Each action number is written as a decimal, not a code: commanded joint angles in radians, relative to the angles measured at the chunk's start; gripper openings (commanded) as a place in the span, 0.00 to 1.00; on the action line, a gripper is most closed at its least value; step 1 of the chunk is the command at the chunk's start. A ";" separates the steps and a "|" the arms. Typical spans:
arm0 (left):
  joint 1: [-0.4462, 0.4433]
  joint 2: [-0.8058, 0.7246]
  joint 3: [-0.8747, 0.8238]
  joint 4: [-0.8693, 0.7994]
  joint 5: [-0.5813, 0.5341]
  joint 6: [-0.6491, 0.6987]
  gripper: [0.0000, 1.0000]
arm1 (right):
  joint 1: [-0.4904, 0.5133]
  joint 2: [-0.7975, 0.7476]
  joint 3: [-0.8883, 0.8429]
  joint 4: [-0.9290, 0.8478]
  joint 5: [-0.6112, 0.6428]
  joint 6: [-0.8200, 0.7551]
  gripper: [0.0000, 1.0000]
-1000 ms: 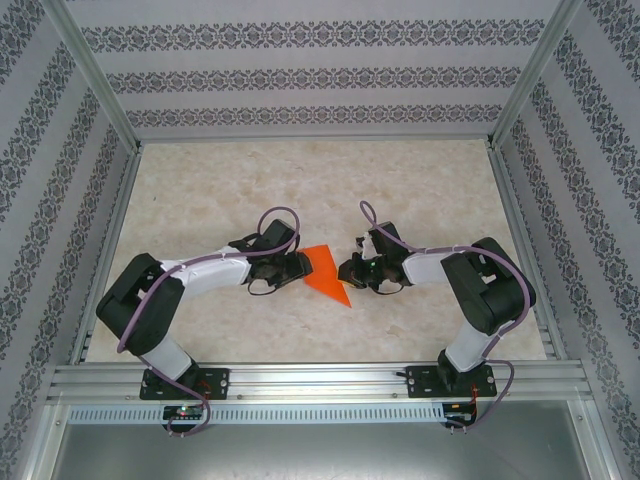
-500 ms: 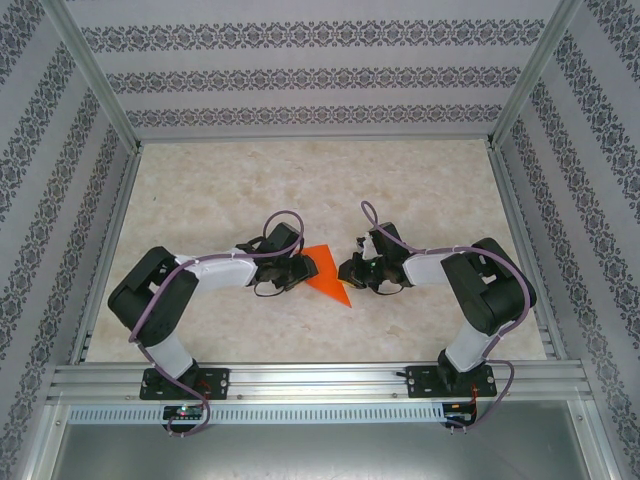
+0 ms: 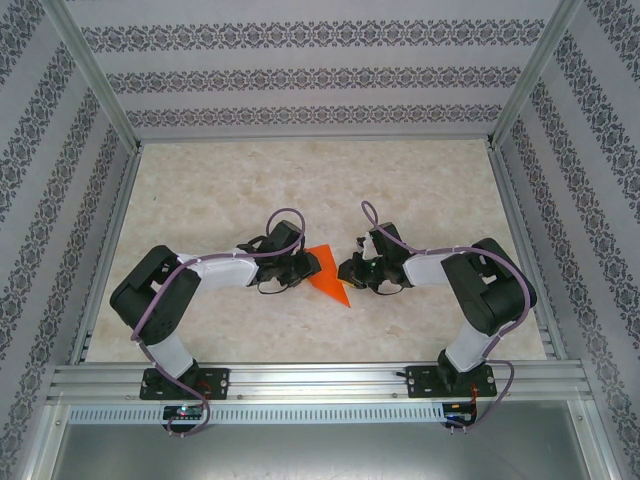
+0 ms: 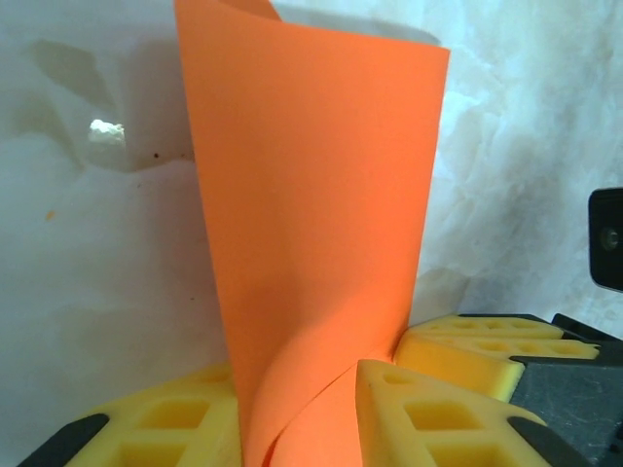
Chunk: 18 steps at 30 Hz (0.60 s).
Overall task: Fold a paper plane with a square sheet of paper (pick it up from the middle)
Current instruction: Fold the wing for the fifth time at the center of the table.
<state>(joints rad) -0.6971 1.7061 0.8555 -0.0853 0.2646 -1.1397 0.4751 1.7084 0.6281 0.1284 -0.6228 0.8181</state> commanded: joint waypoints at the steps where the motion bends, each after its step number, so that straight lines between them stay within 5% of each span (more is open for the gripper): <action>1: -0.014 0.022 0.027 0.068 0.026 -0.015 0.31 | 0.008 0.067 -0.041 -0.016 0.126 -0.007 0.14; 18: -0.004 0.012 0.059 0.013 0.016 0.031 0.14 | 0.008 -0.017 -0.004 -0.083 0.161 -0.038 0.20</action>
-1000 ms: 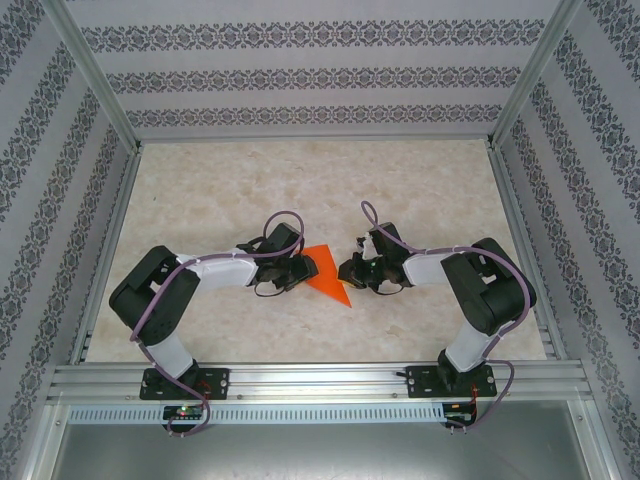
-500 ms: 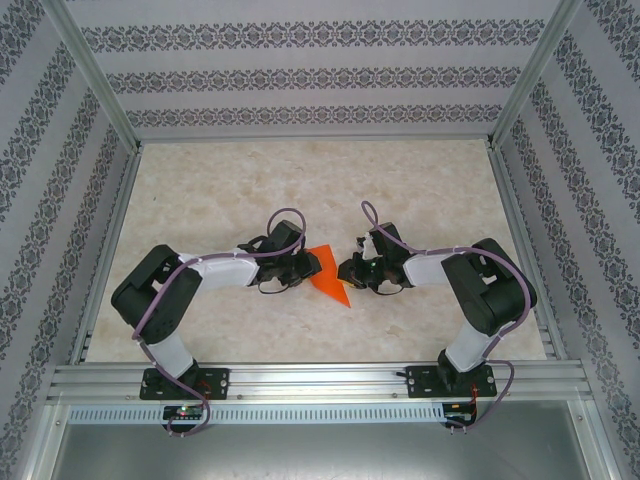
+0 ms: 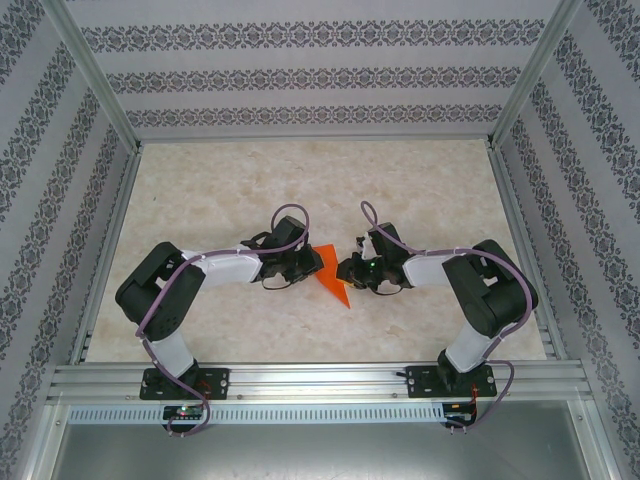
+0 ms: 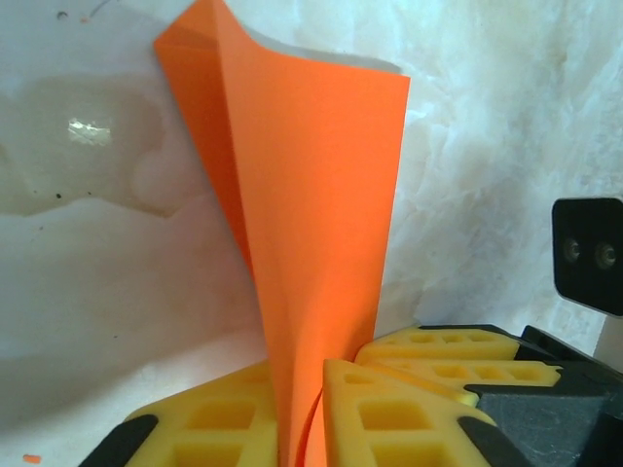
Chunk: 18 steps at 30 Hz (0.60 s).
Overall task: Fold a paper plane with a square sheet of paper (pick it up from the middle)
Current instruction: Fold the wing for the fifth time at the center of the table.
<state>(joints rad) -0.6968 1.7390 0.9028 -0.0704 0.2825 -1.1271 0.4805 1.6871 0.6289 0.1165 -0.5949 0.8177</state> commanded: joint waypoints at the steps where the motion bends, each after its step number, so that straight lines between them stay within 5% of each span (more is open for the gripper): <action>1: -0.002 -0.020 0.012 -0.003 -0.002 0.012 0.13 | 0.003 -0.011 -0.005 -0.076 0.138 -0.045 0.22; 13: 0.037 0.024 0.127 -0.207 0.036 0.052 0.02 | 0.027 -0.339 -0.043 -0.187 0.323 -0.205 0.35; 18: 0.039 0.025 0.133 -0.202 0.048 0.049 0.02 | 0.187 -0.416 -0.114 -0.094 0.547 -0.394 0.38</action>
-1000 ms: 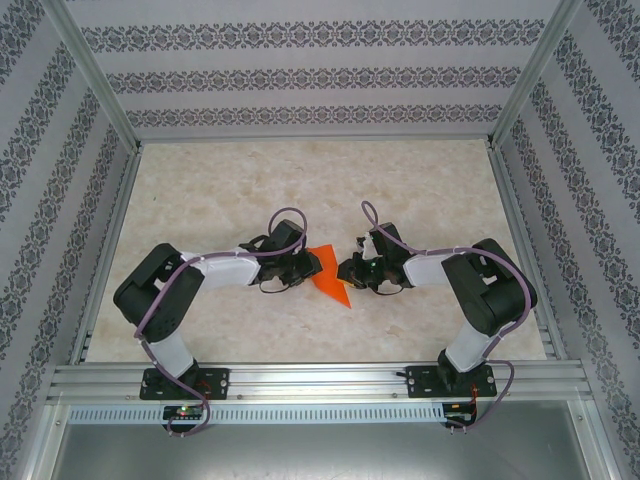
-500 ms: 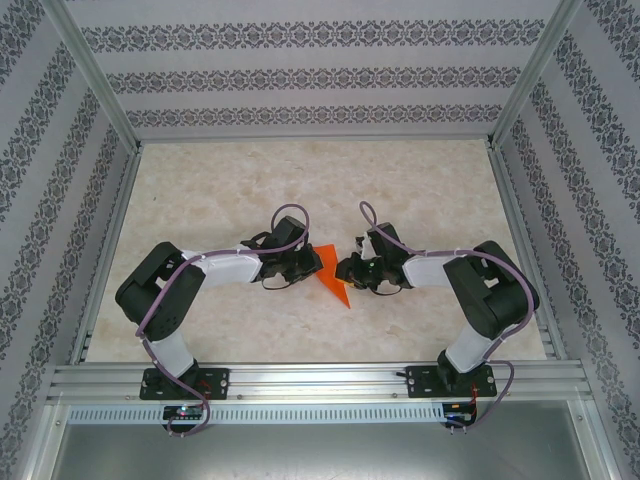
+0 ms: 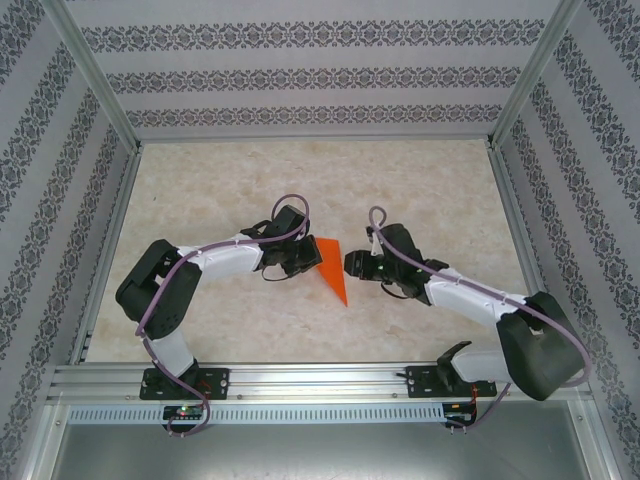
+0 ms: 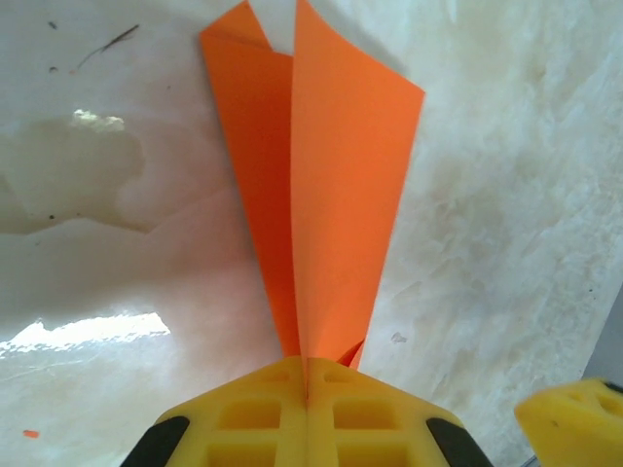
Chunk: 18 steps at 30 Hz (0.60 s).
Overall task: Fold a paper plane with a square sheet of paper (pick it up from the middle)
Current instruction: Fold the wing for the fifth time at the center of the table.
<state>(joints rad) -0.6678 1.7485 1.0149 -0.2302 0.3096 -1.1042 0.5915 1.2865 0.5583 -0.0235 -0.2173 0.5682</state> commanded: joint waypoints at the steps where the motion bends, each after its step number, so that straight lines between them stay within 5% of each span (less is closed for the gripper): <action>1: 0.010 0.016 0.025 -0.044 0.022 0.027 0.02 | 0.120 -0.018 -0.064 0.087 0.229 -0.176 0.38; 6: 0.012 0.019 0.028 -0.047 0.022 0.029 0.03 | 0.297 -0.032 -0.188 0.338 0.444 -0.302 0.40; 11: 0.014 0.020 0.027 -0.047 0.028 0.033 0.03 | 0.376 0.039 -0.129 0.256 0.553 -0.436 0.41; 18: 0.016 0.016 0.028 -0.046 0.032 0.034 0.03 | 0.421 0.083 -0.085 0.254 0.509 -0.514 0.41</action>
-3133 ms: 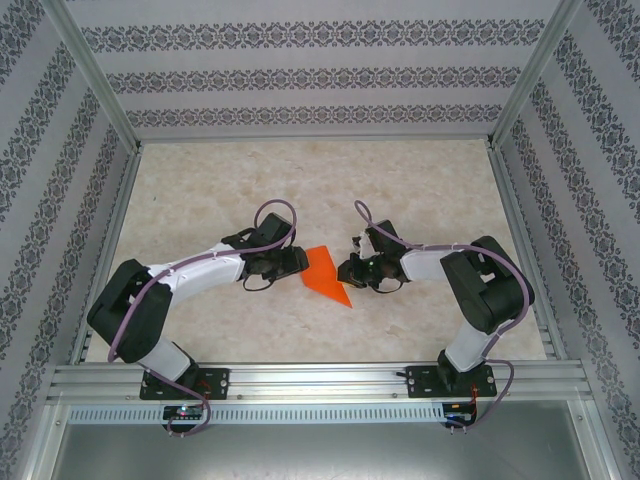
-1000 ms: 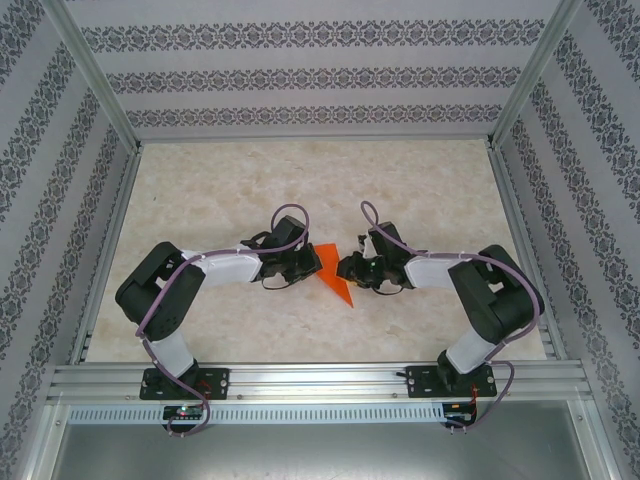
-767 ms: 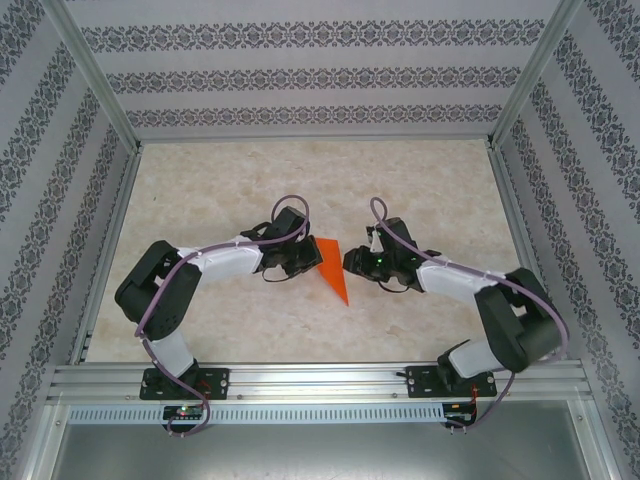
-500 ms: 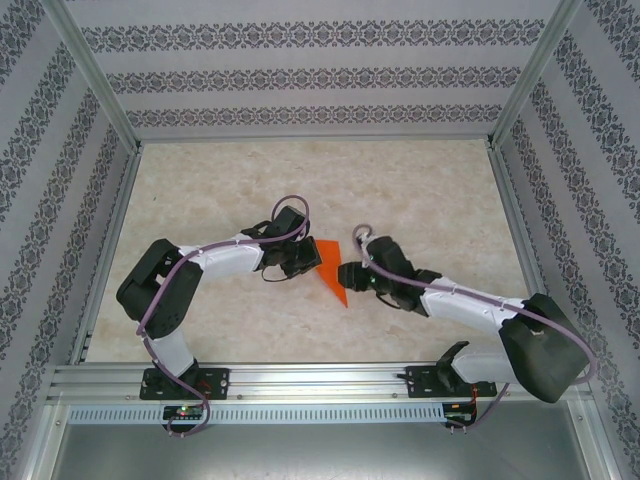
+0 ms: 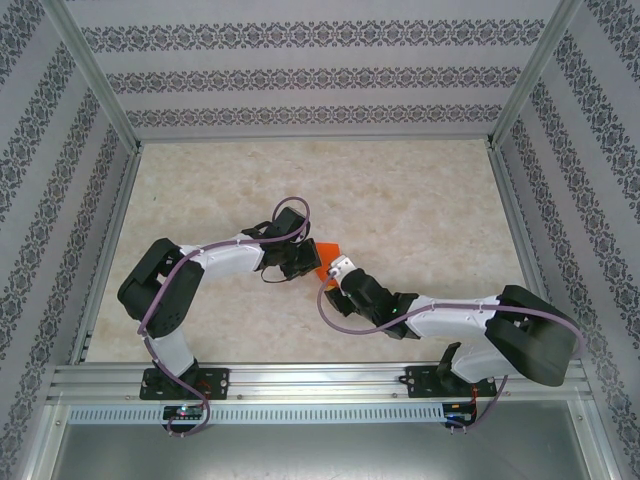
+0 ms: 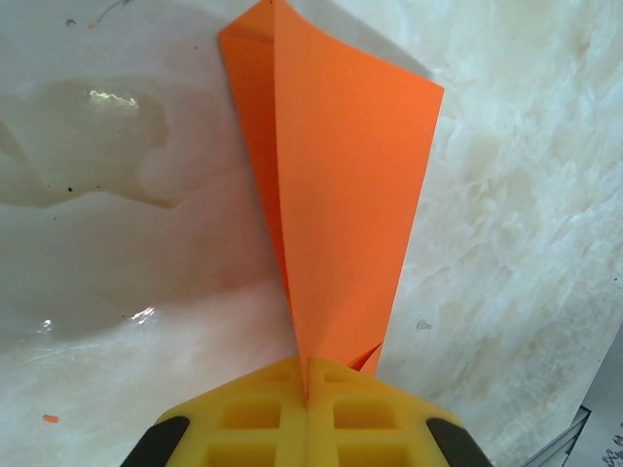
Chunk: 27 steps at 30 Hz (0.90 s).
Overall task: Fold a paper plane with a square sheet of paper (pick it up from the middle)
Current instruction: Fold the wing for the fifth time at the center of the table.
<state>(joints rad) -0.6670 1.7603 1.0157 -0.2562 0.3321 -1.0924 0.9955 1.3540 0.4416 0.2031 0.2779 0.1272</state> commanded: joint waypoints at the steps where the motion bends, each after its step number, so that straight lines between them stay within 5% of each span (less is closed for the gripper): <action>1: 0.015 0.003 0.027 -0.020 0.008 0.023 0.03 | 0.024 0.024 0.042 0.018 0.009 -0.084 0.42; 7: 0.015 0.002 0.025 -0.017 0.012 0.022 0.03 | 0.046 0.141 0.131 -0.058 0.073 -0.088 0.48; 27: 0.015 -0.016 0.022 -0.026 0.008 0.022 0.04 | 0.072 0.260 0.137 0.043 0.233 -0.157 0.24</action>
<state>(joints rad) -0.6556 1.7599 1.0161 -0.2573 0.3347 -1.0885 1.0588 1.6062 0.5861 0.1963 0.4747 -0.0231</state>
